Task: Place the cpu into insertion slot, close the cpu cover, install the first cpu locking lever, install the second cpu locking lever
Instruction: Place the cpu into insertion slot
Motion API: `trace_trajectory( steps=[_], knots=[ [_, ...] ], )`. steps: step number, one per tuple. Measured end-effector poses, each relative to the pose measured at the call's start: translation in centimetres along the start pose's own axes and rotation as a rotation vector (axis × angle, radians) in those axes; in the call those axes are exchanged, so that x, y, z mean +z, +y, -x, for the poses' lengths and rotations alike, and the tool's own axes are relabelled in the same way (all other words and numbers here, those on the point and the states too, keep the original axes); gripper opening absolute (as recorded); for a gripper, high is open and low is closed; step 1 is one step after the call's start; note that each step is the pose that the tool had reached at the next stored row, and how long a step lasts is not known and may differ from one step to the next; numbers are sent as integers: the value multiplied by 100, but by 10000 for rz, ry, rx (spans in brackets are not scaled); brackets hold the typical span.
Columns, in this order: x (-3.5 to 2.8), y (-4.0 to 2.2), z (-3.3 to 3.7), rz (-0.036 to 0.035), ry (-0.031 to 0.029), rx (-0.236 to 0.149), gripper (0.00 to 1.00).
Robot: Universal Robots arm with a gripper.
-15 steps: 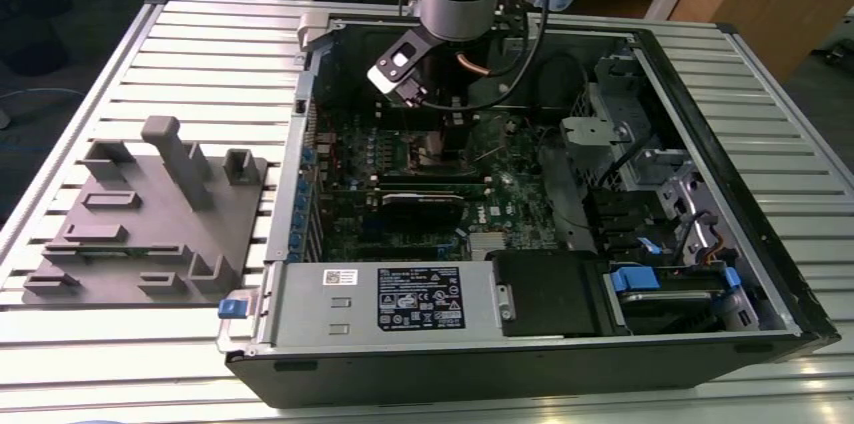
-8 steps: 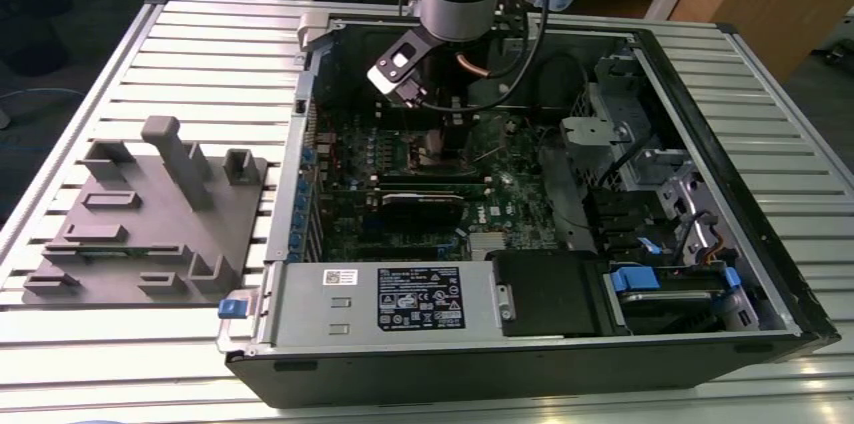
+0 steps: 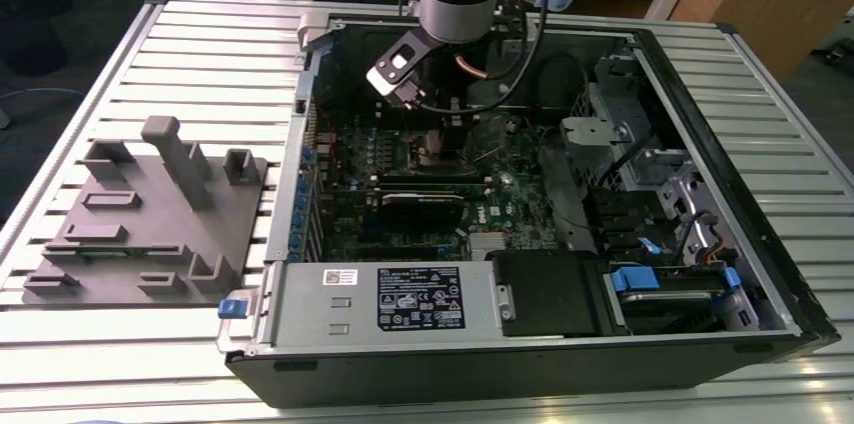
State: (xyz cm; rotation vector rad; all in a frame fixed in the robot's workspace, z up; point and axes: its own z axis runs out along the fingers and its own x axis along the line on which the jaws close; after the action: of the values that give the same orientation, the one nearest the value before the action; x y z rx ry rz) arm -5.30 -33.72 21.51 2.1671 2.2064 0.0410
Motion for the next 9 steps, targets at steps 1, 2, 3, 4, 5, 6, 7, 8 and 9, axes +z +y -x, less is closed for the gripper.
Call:
trace_trajectory(
  steps=[1,2,3,4,5,6,7,8,9],
  knots=[
    [2,0,0,-1,-1,17,54],
    [5,0,-1,0,-2,54,54],
    [7,-1,-1,-1,-4,99,54],
    [9,-1,0,-2,-7,145,54],
    [9,-1,0,-3,-10,176,54],
    [9,-1,0,-3,-11,181,54],
    [10,-1,0,-3,-10,183,54],
    [11,-1,-1,-2,-8,183,54],
    [11,-1,-1,-2,-9,185,54]
  ],
)
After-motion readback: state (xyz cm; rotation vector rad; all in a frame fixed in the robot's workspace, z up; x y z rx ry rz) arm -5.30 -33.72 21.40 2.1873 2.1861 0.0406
